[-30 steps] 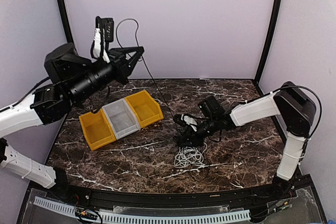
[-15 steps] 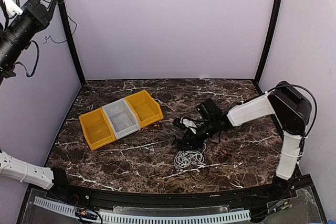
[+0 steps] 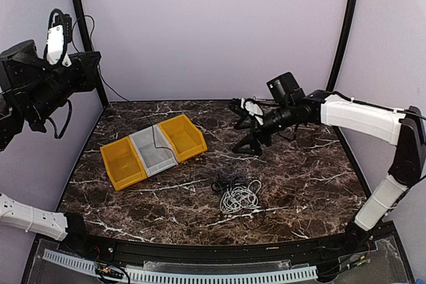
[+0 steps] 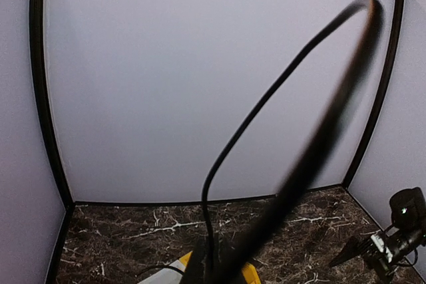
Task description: Untangle the cables
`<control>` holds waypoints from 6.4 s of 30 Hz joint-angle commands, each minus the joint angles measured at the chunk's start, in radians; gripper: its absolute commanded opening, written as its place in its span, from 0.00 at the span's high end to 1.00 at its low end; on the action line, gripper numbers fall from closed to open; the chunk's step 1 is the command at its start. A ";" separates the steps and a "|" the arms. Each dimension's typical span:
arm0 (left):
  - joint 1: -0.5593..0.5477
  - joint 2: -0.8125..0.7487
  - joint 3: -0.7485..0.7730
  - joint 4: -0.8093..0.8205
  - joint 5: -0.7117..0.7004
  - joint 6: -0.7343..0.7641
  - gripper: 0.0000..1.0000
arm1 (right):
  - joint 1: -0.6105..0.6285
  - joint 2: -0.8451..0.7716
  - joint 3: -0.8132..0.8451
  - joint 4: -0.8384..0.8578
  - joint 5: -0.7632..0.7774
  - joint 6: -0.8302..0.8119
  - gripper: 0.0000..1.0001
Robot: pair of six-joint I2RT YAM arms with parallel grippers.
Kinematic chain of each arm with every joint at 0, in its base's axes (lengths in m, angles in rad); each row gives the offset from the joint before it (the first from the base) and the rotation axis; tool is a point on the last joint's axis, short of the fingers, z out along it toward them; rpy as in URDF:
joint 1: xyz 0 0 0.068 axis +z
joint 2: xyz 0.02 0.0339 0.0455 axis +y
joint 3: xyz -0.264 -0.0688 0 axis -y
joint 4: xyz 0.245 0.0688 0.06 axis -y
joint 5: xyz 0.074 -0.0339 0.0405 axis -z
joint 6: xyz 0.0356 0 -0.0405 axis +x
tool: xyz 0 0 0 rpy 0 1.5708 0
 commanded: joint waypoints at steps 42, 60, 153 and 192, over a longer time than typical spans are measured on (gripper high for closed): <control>0.154 0.168 0.300 -0.442 0.051 -0.202 1.00 | -0.226 -0.275 -0.417 0.139 -0.085 -0.065 0.03; 0.171 0.141 0.195 -0.403 0.000 -0.171 1.00 | -0.227 -0.269 -0.423 0.136 -0.082 -0.070 0.03; 0.589 0.367 -0.549 -0.110 0.430 -0.406 1.00 | -0.227 -0.222 -0.433 0.101 -0.119 -0.123 0.04; 0.578 0.188 -0.500 -0.442 0.815 -0.439 0.54 | -0.227 -0.186 -0.416 0.070 -0.125 -0.149 0.05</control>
